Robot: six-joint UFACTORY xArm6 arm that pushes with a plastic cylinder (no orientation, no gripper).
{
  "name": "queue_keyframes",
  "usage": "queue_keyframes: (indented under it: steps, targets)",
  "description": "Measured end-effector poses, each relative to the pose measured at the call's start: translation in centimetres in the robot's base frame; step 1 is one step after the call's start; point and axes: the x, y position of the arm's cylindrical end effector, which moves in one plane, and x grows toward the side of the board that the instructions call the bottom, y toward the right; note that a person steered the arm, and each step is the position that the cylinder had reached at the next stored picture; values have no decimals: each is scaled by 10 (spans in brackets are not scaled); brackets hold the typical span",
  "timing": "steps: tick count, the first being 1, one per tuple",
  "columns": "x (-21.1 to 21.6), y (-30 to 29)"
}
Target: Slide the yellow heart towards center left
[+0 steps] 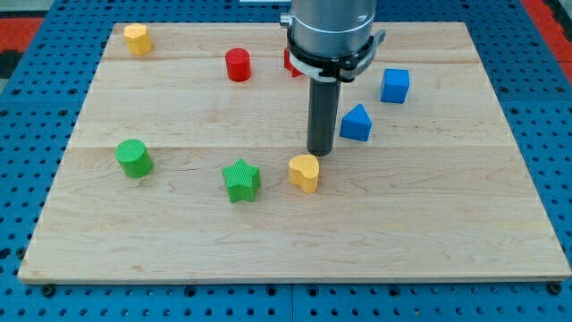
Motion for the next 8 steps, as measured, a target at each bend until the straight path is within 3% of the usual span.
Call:
queue_keyframes:
  steps: [4,5,6,8]
  targets:
    - [-5,-1]
    - [27,40]
    - [65,-2]
    - [-31,-124]
